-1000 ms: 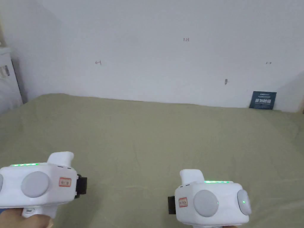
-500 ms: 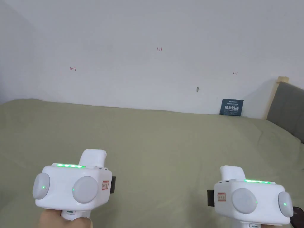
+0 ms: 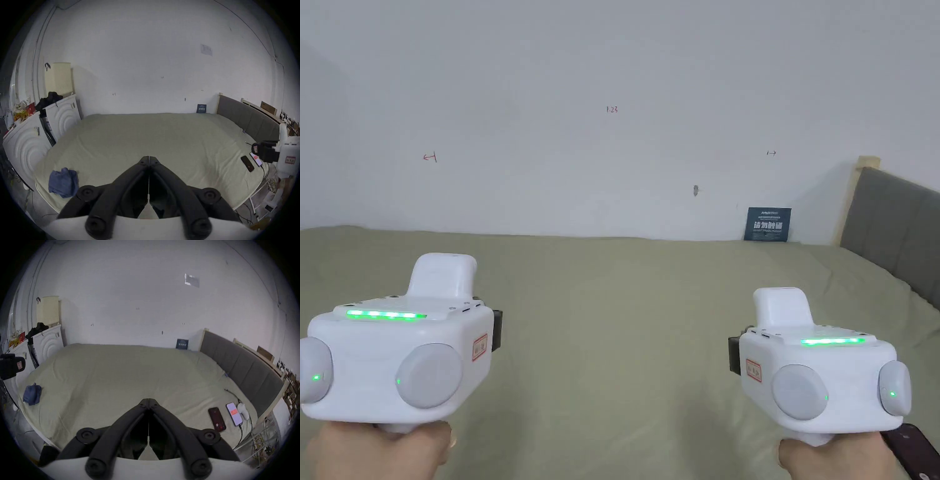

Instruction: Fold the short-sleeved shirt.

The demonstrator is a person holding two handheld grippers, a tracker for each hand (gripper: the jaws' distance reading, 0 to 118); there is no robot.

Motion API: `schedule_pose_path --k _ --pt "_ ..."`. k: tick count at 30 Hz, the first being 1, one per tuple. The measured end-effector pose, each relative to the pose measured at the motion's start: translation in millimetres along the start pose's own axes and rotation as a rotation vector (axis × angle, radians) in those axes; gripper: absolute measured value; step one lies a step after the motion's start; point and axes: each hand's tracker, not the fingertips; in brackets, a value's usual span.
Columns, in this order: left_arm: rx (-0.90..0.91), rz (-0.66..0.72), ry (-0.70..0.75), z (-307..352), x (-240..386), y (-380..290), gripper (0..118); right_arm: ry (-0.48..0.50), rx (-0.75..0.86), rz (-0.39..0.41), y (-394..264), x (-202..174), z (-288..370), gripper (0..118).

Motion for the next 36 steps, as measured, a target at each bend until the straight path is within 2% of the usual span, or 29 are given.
schedule_pose_path --k 6,22,23,24,25,26,27,28,30,34,36 --pt "0.036 -0.004 0.027 3 0 -1 1 -0.004 0.027 0.021 3 -3 3 0" --pt "0.043 0.025 0.034 5 -5 -1 1 0.003 0.026 0.006 2 -5 3 0" --pt "0.048 0.027 0.037 5 -5 -1 2 0.002 0.03 0.006 1 -5 3 0" --pt "0.056 0.03 0.039 6 -7 -2 9 0.004 0.035 0.002 2 -5 3 1" --pt "0.069 0.033 0.042 7 -9 -2 41 0.01 0.042 -0.008 2 -5 4 11" --pt "0.095 0.05 0.034 8 -11 -3 81 0.018 0.056 -0.024 1 -4 4 37" --pt "0.111 0.063 0.019 8 -12 -4 115 0.021 0.071 -0.038 0 -2 5 79" --pt "0.11 0.064 0.018 6 -14 -6 118 0.019 0.073 -0.043 -1 -2 4 118" --pt "0.17 0.067 0.026 11 -9 -13 118 0.012 0.077 -0.056 -8 -1 4 116" --pt "0.166 0.046 0.047 8 -7 -20 118 0.043 0.151 -0.063 17 2 -4 116" --pt "0.174 0.049 0.06 6 -13 -16 118 0.033 0.183 -0.058 -23 -6 9 116"
